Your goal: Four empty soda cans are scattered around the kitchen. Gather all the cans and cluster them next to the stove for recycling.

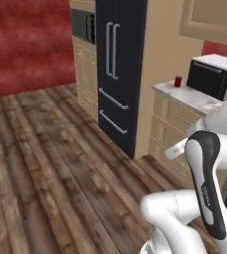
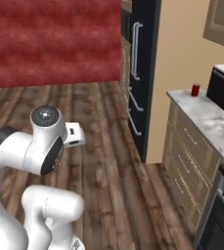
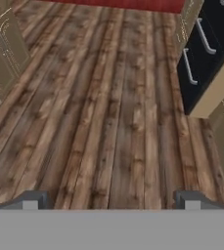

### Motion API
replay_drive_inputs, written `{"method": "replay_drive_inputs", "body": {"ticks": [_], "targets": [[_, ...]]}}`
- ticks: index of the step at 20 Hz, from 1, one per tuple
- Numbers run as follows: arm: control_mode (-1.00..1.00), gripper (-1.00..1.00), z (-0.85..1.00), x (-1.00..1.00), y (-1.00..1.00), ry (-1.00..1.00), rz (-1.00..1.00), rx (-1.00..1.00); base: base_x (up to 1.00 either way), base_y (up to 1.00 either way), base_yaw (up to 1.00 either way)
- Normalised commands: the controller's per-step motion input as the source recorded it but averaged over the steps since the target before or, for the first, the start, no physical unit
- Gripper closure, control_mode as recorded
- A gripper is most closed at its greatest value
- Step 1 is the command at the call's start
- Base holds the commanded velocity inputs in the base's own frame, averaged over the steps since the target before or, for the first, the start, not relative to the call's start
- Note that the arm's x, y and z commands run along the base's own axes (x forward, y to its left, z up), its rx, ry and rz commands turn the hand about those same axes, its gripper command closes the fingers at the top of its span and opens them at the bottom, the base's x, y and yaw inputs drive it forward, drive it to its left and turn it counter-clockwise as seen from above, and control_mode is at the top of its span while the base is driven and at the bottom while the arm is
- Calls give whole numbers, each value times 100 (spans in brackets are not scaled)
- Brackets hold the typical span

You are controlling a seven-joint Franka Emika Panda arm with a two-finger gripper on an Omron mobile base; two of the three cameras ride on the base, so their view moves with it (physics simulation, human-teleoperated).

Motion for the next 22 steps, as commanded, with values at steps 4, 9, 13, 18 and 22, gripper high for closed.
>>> {"method": "replay_drive_inputs", "body": {"ticks": [4, 9, 13, 18, 22], "targets": [[100, -100, 0, 0, 0, 0, 0, 0, 59, 54, 11], [100, -100, 0, 0, 0, 0, 0, 0, 67, 51, 10], [100, -100, 0, 0, 0, 0, 0, 0, 70, 44, 12], [100, -100, 0, 0, 0, 0, 0, 0, 76, 47, 13], [100, -100, 0, 0, 0, 0, 0, 0, 76, 47, 14]]}}
